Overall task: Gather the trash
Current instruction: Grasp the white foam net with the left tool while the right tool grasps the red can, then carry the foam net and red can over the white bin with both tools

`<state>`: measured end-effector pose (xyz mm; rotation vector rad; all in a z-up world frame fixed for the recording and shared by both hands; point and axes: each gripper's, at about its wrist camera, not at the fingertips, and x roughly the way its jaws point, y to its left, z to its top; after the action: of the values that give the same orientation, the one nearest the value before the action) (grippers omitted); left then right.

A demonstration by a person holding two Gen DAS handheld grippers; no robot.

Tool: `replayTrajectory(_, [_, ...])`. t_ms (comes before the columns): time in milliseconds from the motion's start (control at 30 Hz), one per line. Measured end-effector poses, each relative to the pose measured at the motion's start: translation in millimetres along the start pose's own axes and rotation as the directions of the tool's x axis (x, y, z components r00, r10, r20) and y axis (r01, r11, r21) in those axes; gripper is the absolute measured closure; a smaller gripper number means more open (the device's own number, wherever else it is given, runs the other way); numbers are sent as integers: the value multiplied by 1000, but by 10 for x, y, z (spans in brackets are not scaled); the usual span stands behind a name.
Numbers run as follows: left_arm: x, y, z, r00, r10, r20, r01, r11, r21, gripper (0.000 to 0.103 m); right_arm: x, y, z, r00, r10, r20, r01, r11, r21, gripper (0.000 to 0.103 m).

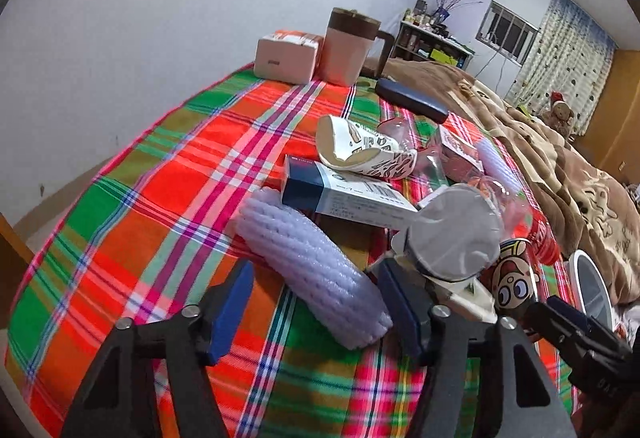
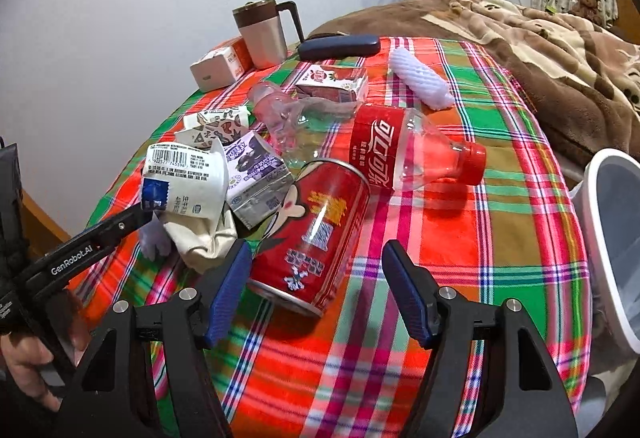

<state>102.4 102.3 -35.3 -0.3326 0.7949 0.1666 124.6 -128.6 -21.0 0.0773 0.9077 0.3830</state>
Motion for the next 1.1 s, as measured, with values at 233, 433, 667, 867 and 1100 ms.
replayTrajectory(233, [156,-24,6,999,25,-29,-25,1000,-18,61,115,-40,32,1000,-4,-28,5,1000,28,41])
replayTrajectory(433, [95,-34,-39,999,42,-25,-42,999,8,76,122,-99,27,1000,-4,-30,6,999,47,48])
replayTrajectory(667, [-69,-12,-132,999,41,-12,-40,998,38,82,23,-124,-37,1000,11,-10,-10,999,34,49])
replayTrajectory(867, [-288,-12,-258,1000,23,2,-23,998,60,82,-114,-147,-131,999,32,5,-32,999,24,49])
replayTrajectory(1100, [-591,-107,-371,999,-1,36,-2,996,92,83,-286,-202,-218,998,46,32,-47,999,24,49])
